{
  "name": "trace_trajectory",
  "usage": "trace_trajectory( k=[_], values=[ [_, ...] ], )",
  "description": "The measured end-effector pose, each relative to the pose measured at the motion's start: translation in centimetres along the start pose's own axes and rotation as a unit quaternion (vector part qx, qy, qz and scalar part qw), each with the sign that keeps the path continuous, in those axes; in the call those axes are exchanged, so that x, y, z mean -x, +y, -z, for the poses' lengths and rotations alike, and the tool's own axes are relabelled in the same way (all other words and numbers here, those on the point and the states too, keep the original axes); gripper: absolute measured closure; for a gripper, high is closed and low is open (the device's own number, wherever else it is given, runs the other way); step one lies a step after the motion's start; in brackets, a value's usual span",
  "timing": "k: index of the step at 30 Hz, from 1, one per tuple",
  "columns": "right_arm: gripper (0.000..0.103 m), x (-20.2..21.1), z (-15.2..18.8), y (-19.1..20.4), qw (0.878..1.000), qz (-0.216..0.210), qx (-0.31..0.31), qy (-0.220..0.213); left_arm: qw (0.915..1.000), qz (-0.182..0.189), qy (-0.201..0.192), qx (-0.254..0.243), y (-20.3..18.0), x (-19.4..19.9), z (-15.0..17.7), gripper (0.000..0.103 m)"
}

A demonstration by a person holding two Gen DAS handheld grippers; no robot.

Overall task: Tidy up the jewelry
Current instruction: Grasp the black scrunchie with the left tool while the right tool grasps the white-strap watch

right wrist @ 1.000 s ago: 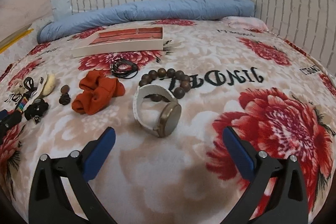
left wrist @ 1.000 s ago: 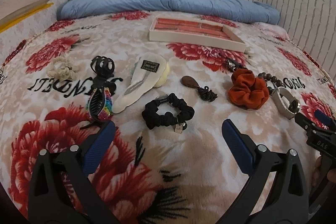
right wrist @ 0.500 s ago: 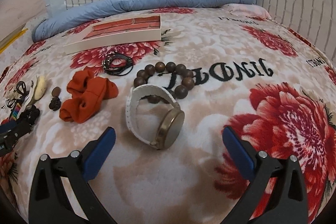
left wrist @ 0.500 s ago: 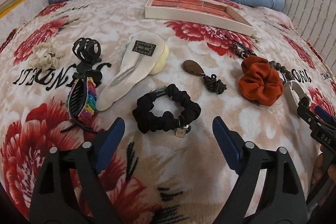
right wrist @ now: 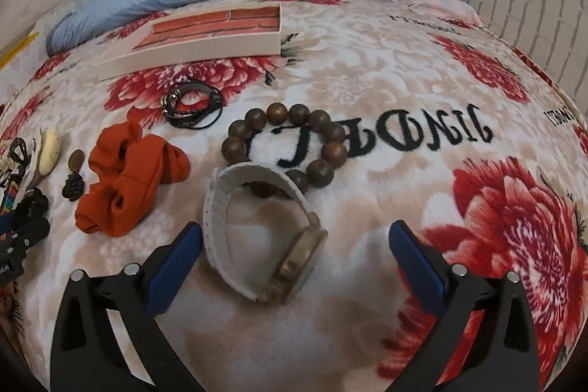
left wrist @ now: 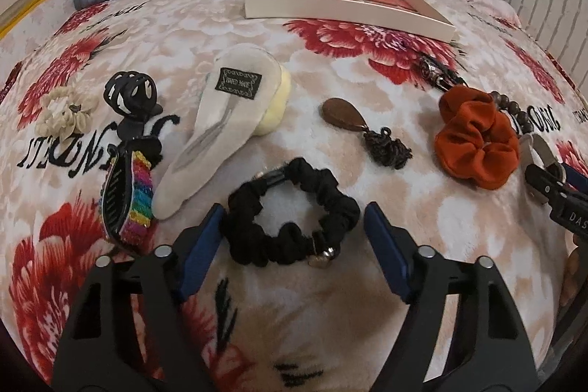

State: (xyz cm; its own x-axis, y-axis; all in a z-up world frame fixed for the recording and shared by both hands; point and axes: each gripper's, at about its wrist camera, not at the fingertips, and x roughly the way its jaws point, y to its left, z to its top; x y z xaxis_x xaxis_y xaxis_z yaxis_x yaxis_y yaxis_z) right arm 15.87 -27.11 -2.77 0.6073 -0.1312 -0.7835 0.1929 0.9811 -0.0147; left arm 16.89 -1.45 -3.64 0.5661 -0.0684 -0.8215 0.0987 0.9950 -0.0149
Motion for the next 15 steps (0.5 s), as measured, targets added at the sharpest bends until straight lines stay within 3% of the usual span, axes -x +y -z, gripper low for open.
trace_trajectory(
  k=[6,15],
  values=[
    [0.015,-0.5,0.0,0.0,1.000,-0.015,0.001,0.012,0.9999,-0.008,0.011,0.004,0.2,-0.6,-0.6,0.041],
    [0.029,-0.8,-0.1,0.4,0.999,-0.032,0.012,0.017,0.9993,-0.025,0.019,-0.019,-0.4,-1.1,-0.8,0.043]
  ],
)
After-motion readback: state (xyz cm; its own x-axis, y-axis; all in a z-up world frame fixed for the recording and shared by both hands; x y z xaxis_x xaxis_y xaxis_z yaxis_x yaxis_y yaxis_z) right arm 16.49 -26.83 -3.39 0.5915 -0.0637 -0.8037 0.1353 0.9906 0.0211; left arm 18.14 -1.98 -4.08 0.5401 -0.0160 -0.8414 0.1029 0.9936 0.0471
